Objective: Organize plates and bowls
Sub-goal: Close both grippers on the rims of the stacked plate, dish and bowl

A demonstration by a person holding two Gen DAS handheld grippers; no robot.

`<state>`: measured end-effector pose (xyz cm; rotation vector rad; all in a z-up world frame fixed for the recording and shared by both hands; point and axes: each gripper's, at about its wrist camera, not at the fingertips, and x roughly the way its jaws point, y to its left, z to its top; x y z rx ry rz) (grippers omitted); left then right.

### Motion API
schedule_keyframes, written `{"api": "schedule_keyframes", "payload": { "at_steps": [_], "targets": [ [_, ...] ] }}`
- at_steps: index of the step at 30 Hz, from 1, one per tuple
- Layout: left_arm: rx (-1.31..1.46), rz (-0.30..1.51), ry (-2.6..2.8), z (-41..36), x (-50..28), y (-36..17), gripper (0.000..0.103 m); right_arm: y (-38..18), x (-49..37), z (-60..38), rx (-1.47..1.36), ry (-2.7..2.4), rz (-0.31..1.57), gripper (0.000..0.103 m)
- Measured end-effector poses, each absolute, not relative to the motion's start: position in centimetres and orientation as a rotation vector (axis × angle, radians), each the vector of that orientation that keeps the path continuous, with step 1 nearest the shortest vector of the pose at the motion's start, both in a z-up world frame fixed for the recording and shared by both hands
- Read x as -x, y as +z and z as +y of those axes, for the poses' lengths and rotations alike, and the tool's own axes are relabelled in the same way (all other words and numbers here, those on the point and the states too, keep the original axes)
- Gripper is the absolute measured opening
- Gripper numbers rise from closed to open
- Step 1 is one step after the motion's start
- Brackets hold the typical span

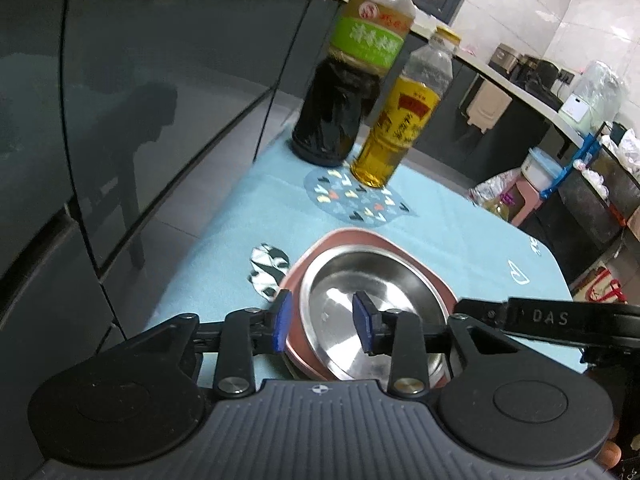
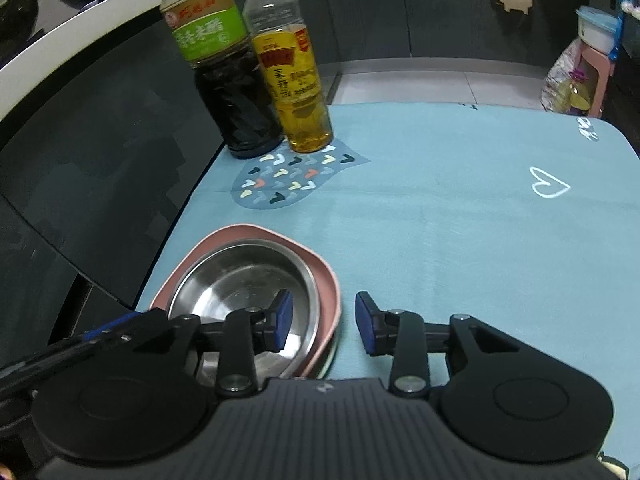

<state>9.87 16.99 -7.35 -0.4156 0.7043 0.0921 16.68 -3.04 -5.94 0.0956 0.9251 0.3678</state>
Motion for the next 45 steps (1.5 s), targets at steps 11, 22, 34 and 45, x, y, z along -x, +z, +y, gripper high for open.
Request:
{"api": "schedule_keyframes", "payload": {
  "at_steps": [11, 22, 34, 45],
  "targets": [
    [0.428, 0.727, 0.119, 17.8, -9.8, -8.1, 0.037, -6.6, -17.3, -3.8, -0.161, 0.368, 0.99, 0.021],
    [0.438, 0.779, 0.121, 17.8, -10.8, -9.5, 0.037, -7.8, -18.1, -3.6, -0.198, 0.392, 1.067, 0.021],
    [0.444, 0.822, 0.088, 17.5, -12.1, -10.6, 0.037, -9.0, -19.4, -3.0, -0.205, 0.401, 1.118, 0.021],
    [0.413, 0.814, 0.077, 17.1, -12.3, -10.8, 0.034, -9.2, -19.4, -2.2, -0.153, 0.428, 1.107, 0.02]
  ]
}}
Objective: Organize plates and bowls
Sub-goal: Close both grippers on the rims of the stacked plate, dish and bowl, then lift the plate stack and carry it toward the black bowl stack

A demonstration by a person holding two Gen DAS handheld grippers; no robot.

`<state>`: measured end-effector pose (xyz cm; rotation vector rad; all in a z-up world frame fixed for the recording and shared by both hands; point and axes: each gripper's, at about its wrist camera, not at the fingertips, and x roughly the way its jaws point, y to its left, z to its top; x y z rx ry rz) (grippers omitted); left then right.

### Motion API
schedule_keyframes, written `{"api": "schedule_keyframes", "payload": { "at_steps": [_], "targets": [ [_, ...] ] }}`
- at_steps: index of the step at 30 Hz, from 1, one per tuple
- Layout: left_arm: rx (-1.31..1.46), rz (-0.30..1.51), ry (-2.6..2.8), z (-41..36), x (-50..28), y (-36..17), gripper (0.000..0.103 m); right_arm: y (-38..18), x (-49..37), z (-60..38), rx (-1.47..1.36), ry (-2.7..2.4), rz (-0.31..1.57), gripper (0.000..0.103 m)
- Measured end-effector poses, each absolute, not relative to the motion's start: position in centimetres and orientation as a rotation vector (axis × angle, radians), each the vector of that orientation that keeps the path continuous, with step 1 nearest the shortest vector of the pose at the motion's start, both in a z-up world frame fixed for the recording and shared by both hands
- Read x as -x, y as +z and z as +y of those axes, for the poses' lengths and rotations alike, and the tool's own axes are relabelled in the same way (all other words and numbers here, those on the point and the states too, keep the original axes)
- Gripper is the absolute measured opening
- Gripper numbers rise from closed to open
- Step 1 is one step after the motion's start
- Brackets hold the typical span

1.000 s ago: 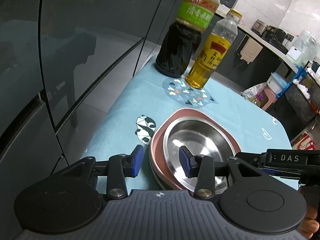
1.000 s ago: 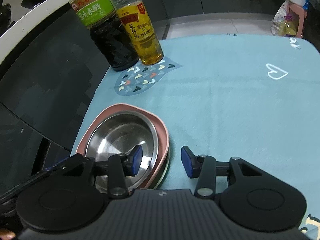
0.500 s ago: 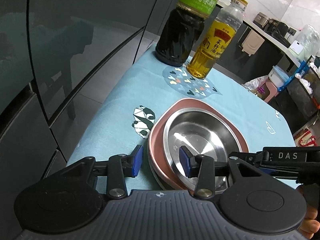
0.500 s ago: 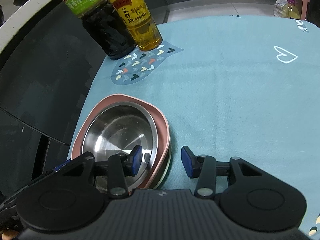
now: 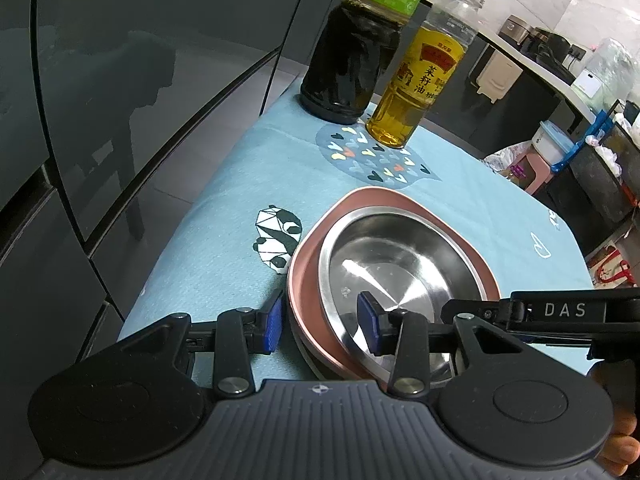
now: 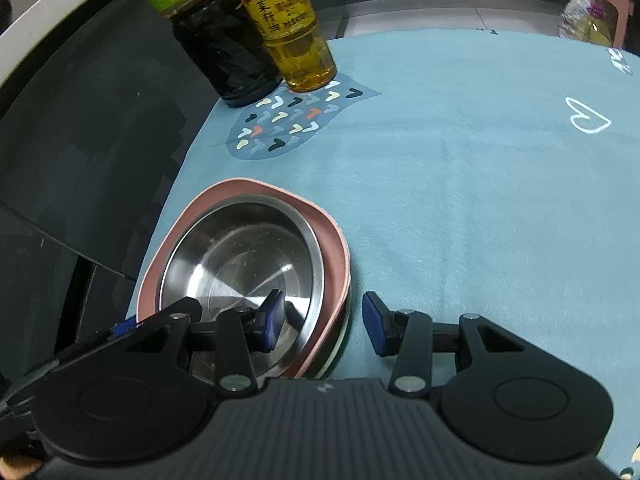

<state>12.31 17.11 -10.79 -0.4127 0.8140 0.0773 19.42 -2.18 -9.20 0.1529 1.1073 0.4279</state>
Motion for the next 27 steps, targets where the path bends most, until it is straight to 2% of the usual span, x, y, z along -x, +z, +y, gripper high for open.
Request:
{"api": "schedule_keyframes", "payload": {
  "at_steps": [2, 4, 27],
  "targets": [
    [0.396, 0.818, 0.097, 16.9, -12.3, -10.7, 0.029, -9.3, -19.3, -1.8, -0.124, 0.445, 1.103, 0.01],
    [0.397, 0.826, 0.102, 17.0, -12.2, -10.6, 0.029, -9.1, -18.9, -1.4, -0.08, 0.43, 1.083, 0.006],
    [0.385, 0.75, 0.106, 15.7, -9.3, -7.6, 0.028, -6.0, -16.1, -3.4, -0.139, 0.45, 0.991, 0.006]
  ]
}}
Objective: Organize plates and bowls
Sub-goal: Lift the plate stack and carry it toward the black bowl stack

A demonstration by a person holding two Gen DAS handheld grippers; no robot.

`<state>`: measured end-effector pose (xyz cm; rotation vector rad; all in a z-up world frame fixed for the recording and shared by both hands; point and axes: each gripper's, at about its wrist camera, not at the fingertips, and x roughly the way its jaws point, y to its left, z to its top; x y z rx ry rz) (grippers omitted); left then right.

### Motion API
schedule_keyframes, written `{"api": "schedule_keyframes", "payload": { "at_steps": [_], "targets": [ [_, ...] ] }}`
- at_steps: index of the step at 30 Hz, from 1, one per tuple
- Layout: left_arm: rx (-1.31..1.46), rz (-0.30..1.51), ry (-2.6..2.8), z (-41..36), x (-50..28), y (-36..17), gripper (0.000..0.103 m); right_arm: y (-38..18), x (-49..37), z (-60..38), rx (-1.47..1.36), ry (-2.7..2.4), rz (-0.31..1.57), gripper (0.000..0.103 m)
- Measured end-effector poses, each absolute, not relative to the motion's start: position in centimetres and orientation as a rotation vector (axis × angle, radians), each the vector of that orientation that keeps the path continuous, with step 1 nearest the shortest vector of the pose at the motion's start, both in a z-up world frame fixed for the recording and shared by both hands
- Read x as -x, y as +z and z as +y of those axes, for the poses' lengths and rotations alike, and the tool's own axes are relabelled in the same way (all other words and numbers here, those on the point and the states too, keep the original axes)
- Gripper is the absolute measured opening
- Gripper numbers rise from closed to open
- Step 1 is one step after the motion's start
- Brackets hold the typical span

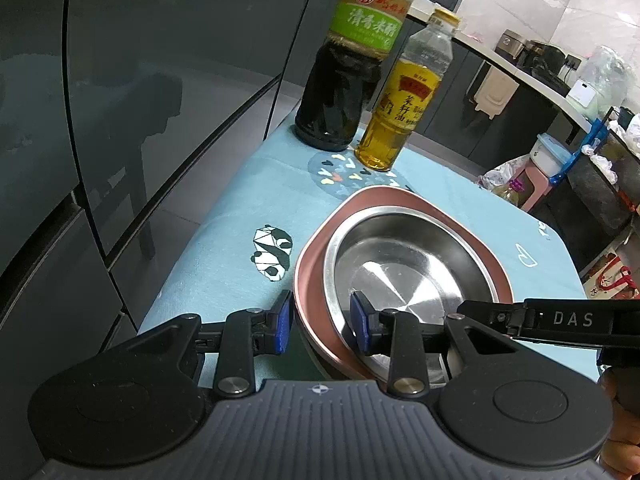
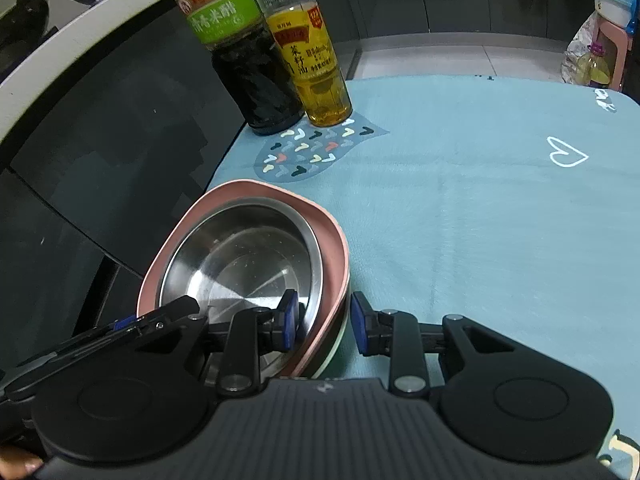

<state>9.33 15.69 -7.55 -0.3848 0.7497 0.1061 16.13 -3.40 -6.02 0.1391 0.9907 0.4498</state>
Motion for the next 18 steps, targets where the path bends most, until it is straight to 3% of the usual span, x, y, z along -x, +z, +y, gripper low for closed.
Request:
{"api": "schedule_keyframes", "payload": {
  "at_steps": [18],
  "targets": [
    [0.319, 0.687, 0.066, 11.0, -5.1, -4.3, 0.028, -3.5, -10.9, -8.3, -0.189, 0.451, 0.898, 0.006]
  ]
}}
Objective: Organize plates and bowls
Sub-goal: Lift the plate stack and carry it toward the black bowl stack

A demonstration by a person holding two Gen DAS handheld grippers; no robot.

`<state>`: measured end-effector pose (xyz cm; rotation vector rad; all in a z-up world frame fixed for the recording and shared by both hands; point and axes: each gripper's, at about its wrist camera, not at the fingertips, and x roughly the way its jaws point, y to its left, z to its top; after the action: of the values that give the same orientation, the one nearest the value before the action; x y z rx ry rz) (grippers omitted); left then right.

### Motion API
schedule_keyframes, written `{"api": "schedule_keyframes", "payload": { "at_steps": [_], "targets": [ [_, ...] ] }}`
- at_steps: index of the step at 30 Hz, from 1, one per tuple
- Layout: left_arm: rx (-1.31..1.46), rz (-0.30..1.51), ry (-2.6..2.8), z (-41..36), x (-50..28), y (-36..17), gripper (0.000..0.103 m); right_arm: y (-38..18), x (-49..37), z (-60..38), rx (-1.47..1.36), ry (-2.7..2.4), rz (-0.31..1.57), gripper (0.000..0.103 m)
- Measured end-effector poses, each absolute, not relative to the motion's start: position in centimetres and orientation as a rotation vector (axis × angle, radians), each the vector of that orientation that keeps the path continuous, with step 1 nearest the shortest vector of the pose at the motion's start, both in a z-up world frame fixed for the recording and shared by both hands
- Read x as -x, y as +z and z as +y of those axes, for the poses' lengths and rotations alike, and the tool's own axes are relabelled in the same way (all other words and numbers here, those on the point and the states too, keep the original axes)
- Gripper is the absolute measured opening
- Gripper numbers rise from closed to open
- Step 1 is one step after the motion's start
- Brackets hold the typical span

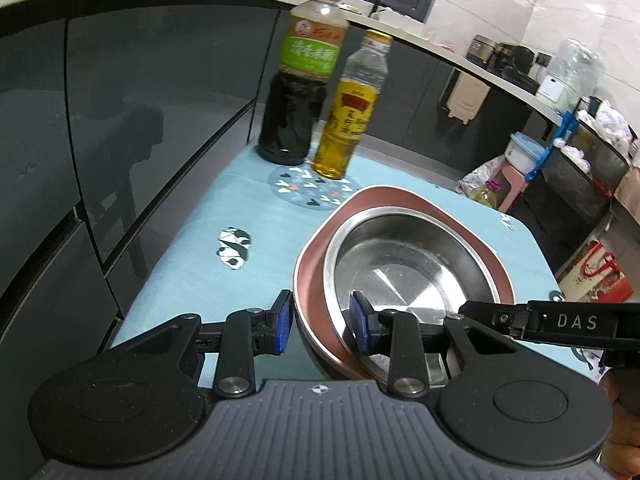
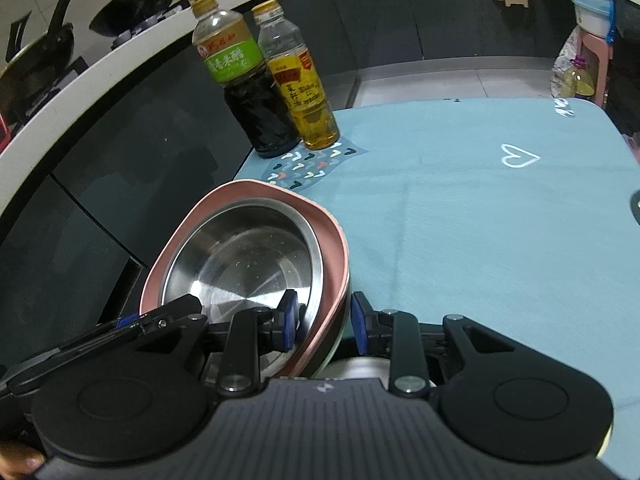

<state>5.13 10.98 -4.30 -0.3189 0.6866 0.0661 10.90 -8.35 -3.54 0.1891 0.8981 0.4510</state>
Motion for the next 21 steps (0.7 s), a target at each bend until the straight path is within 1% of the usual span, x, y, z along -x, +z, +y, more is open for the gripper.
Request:
{"api": "schedule_keyframes", "payload": {
  "at_steps": [21],
  "targets": [
    [0.231, 0.728, -0.056, 4.3, -1.0, -4.7, 0.028, -3.9, -4.4, -15.5, -0.28, 0.347, 0.85, 0.007]
  ]
}}
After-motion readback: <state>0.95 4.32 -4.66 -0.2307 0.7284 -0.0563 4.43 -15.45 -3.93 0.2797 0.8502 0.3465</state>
